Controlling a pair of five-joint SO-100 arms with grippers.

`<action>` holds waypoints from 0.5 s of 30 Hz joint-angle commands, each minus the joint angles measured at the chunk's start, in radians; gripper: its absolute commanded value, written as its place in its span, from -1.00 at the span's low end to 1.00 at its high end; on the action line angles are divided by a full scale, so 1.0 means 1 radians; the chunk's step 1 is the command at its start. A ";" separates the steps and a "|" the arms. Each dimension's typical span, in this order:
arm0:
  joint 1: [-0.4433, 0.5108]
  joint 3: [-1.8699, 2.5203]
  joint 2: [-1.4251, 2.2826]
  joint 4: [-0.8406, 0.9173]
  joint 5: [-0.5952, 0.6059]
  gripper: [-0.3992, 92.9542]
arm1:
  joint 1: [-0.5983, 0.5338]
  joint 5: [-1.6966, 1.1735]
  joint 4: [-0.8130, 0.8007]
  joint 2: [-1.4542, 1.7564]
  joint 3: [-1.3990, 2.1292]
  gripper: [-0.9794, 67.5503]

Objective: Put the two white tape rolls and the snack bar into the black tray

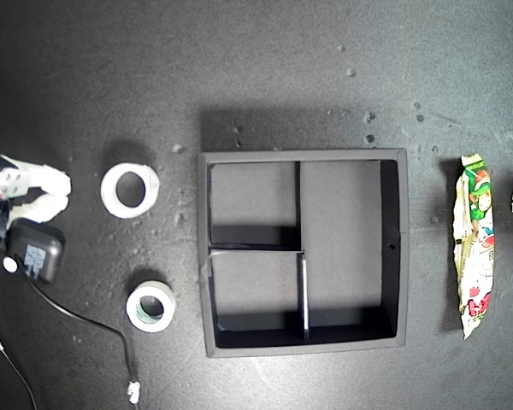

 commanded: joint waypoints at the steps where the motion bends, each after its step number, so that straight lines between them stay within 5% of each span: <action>1: 0.031 0.057 0.048 0.031 -0.239 -0.99 | 0.118 0.091 0.017 -0.009 0.012 -0.97; 15: 0.037 0.057 0.048 0.023 -0.218 -0.99 | 0.109 0.086 0.009 -0.009 0.012 -0.97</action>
